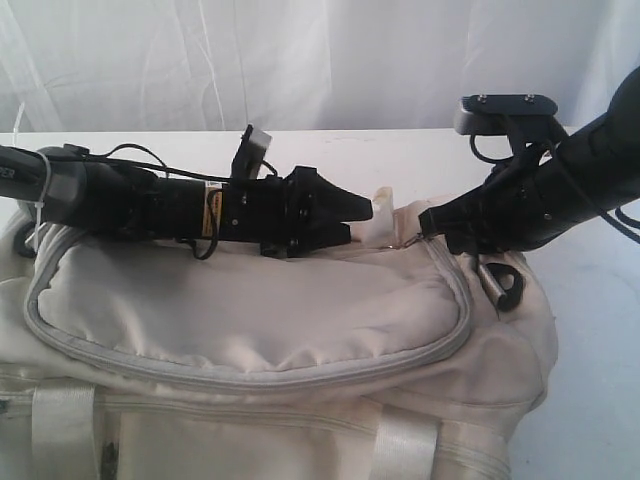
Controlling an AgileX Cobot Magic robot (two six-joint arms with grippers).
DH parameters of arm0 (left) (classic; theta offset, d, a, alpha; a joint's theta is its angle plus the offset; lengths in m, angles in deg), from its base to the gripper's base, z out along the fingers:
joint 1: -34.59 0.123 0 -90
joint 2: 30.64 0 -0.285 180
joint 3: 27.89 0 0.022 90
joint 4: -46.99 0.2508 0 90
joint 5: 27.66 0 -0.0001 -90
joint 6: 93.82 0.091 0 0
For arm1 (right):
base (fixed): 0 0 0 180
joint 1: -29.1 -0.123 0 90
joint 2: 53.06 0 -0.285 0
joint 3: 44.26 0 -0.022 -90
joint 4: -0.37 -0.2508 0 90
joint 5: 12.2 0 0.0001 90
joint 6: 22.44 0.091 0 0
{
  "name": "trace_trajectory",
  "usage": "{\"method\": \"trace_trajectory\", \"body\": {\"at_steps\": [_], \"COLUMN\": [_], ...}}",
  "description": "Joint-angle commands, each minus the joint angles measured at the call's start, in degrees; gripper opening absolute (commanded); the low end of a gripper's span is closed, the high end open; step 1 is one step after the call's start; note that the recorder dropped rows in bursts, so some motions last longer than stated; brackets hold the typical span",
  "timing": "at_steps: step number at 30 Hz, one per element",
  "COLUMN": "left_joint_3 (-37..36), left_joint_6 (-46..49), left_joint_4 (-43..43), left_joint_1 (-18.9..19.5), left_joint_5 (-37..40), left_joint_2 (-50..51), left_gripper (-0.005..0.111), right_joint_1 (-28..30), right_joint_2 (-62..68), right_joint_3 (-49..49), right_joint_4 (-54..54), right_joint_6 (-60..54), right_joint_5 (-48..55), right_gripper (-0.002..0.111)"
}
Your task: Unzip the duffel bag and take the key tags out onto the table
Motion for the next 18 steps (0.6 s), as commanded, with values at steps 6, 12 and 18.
{"method": "trace_trajectory", "body": {"at_steps": [6, 12, 18], "left_joint_3": [-0.6, -0.6, -0.6], "left_joint_6": [-2.5, 8.5, 18.9], "left_joint_4": [4.9, 12.5, 15.9], "left_joint_1": [-7.0, -6.6, -6.6], "left_joint_5": [0.4, 0.4, 0.4], "left_joint_2": [0.3, 0.3, 0.3], "left_gripper": [0.067, 0.067, 0.067], "right_joint_1": [0.1, 0.1, 0.1], "right_joint_2": [0.0, 0.0, 0.0], "right_joint_3": [-0.1, -0.1, -0.1], "right_joint_4": [0.9, 1.0, 1.0], "right_joint_6": [-0.6, -0.6, -0.6], "right_joint_5": [-3.7, -3.7, -3.7], "right_gripper": [0.0, 0.0, 0.0]}}
